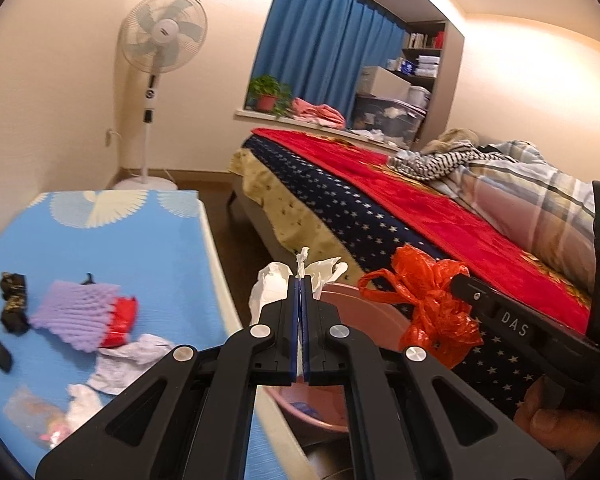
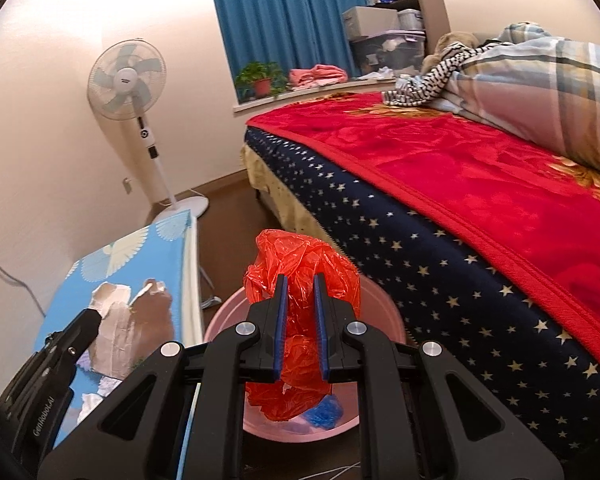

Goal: Collect trash
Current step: 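Carry the red bag and tissue over the wastebasket with both tools, then open both tools to drop the red bag and tissue into the wastebasket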

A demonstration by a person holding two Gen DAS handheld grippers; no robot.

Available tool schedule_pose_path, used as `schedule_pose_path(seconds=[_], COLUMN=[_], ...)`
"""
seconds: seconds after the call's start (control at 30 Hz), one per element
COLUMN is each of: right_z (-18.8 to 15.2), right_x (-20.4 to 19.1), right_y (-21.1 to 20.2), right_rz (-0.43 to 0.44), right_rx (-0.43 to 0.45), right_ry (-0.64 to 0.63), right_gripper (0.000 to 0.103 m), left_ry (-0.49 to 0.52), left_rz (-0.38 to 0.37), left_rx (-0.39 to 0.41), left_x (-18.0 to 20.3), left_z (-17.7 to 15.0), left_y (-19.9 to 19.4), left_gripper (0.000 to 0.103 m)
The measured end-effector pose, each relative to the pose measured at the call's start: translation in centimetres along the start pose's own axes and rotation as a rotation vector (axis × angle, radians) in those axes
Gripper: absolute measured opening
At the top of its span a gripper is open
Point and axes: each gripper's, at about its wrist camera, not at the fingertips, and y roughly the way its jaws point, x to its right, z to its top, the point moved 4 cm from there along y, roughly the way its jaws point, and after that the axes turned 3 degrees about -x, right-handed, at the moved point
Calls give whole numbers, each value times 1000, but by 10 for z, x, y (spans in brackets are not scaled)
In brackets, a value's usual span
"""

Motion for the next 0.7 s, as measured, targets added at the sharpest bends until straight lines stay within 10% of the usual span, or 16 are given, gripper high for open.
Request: schedule_pose_path(seconds=[0.7], right_z=[1], right_x=[18], right_y=[19], right_rz=[-75], right_rx=[-17], right_ry=[55], right_gripper=[13], left_ry=[-39], left_rz=[-80], left_rx=[-92], left_x=[11], left_z=[-21], left_y=[52], left_gripper=[1])
